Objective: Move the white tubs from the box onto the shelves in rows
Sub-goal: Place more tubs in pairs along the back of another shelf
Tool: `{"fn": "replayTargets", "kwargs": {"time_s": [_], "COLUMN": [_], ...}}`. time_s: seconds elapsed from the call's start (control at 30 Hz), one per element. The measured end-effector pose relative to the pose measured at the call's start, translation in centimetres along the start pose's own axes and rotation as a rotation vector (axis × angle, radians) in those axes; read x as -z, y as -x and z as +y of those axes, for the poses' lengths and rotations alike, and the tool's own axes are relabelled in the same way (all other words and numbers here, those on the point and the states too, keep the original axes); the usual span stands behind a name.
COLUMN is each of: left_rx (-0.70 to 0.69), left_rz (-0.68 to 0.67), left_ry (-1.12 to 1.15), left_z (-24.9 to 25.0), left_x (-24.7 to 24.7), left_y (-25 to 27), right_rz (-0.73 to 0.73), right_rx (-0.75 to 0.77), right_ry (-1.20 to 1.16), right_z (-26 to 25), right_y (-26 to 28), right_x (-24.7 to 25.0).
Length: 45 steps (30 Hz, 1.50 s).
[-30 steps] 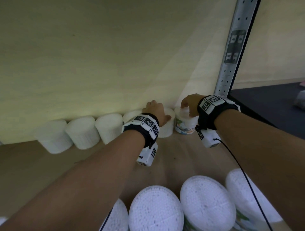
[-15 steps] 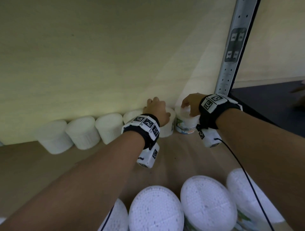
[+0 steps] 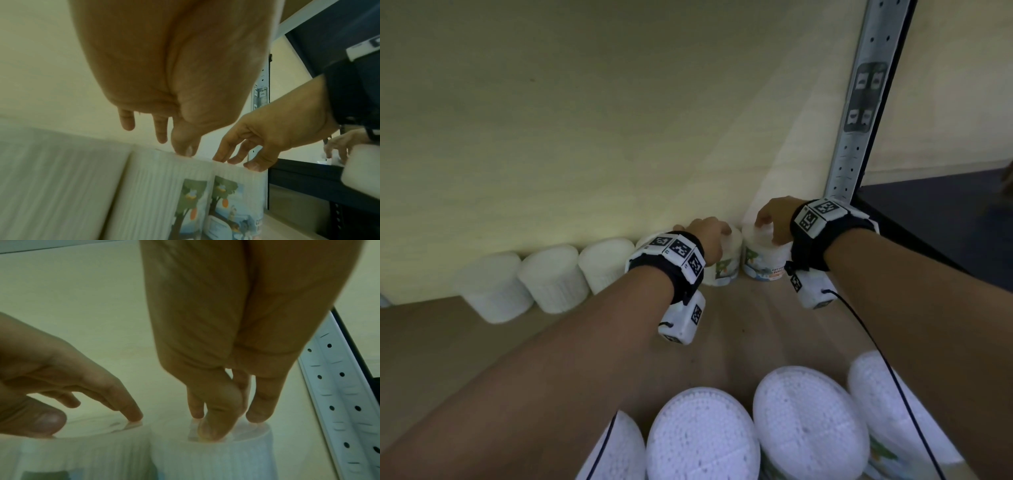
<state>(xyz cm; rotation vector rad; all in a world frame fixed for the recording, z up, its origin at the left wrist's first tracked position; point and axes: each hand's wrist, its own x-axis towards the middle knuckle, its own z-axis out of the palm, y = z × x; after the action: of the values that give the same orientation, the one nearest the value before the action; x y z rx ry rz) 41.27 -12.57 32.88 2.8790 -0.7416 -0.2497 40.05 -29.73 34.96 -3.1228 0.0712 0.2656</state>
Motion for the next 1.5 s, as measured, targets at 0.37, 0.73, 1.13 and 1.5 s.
{"fn": "replayTargets", "kwargs": {"time_s": [0.37, 0.73, 1.13, 1.5], "left_rx": [0.08, -0.02, 0.1, 0.021], "left_rz": [0.276, 0.02, 0.235, 0.231], "left_ry": [0.022, 0.045, 0.043, -0.008], "left_z": [0.5, 0.1, 0.8, 0.5], "left_x": [-1.9, 0.4, -1.2, -0.5], "left_y": [0.1, 0.1, -0.6, -0.8], "right_rz": [-0.02, -0.007, 0.002, -0.041], "right_rx": [-0.016, -0.019, -0.024, -0.01], "right_ry": [-0.017, -0.046, -0.068, -0.055], "right_z": [-0.1, 0.2, 0.4, 0.5], "right_y": [-0.3, -0.4, -0.5, -0.7], "right_x": [0.1, -0.1, -0.3, 0.1]}}
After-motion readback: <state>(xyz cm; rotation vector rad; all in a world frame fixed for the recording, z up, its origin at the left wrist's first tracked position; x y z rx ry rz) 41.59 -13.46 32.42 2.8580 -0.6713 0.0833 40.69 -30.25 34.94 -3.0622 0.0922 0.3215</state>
